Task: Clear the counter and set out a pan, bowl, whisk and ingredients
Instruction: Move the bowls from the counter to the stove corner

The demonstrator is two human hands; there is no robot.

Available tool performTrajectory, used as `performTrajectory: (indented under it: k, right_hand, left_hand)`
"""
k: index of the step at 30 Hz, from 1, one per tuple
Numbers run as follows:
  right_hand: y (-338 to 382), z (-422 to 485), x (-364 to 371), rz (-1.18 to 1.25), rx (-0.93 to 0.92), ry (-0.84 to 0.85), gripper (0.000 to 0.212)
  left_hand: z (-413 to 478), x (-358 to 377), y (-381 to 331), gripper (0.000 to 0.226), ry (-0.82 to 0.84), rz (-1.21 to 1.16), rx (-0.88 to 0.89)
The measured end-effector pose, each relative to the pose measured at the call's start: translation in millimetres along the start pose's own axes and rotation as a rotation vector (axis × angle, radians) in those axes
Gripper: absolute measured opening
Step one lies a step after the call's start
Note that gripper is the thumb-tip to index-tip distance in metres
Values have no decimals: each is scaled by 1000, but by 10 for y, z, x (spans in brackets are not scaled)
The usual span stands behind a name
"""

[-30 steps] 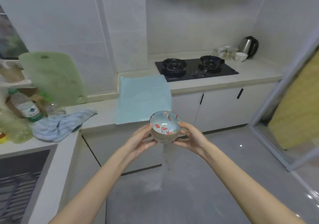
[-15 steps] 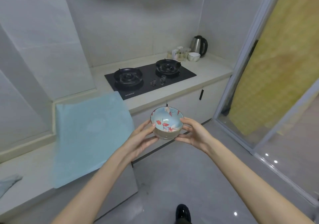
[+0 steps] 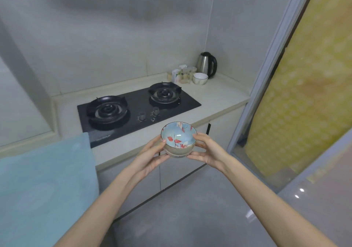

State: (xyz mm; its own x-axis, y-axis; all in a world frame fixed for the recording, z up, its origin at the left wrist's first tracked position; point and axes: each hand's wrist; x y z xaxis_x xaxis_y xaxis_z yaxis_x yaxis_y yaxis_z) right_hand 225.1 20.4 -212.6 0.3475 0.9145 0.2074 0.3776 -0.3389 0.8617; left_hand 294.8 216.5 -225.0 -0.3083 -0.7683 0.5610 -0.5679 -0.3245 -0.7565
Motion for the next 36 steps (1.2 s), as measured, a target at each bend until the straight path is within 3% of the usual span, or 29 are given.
performTrajectory:
  k: [6, 12, 25, 36]
  right_hand:
    - [412, 708, -503, 0, -16, 7, 47]
    - [797, 1557, -962, -2, -20, -19, 34]
    - [2006, 3692, -1875, -38, -48, -75, 46]
    - [2462, 5190, -2282, -72, 69, 8, 48]
  left_hand:
    - [935, 335, -131, 61, 9, 22, -41]
    - [2012, 566, -212, 45, 91, 89, -63]
    - [4511, 1232, -714, 43, 205, 51, -104]
    - [5884, 1345, -760, 33, -30, -47, -142]
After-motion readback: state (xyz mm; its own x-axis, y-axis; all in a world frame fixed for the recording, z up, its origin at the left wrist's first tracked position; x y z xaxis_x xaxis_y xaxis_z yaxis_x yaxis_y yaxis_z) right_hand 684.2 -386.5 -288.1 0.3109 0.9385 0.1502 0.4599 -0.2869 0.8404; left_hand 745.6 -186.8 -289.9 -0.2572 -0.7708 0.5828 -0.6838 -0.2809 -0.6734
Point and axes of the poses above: each hand's wrist, its own z-axis towards the middle knuckle, its own x-axis out of the palm, y = z × x, and after that the axes turned 7 degrees about -z, right-handed
